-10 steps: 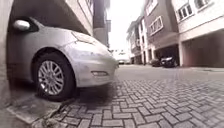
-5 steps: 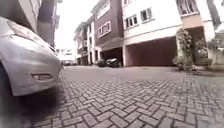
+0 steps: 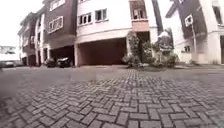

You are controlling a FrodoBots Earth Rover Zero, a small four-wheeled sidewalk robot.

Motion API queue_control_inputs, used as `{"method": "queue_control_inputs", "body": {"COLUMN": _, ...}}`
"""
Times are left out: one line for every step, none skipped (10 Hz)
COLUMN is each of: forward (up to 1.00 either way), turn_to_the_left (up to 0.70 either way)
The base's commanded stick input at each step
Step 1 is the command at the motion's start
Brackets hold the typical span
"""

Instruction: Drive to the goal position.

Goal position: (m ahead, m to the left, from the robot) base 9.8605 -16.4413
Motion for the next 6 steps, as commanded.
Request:
{"method": "queue_control_inputs", "body": {"forward": 0.05, "turn_to_the_left": -0.50}}
{"method": "queue_control_inputs", "body": {"forward": 0.05, "turn_to_the_left": -0.50}}
{"method": "queue_control_inputs", "body": {"forward": 0.05, "turn_to_the_left": -0.50}}
{"method": "queue_control_inputs", "body": {"forward": 0.05, "turn_to_the_left": -0.28}}
{"method": "queue_control_inputs", "body": {"forward": 0.05, "turn_to_the_left": 0.05}}
{"method": "queue_control_inputs", "body": {"forward": 0.05, "turn_to_the_left": 0.05}}
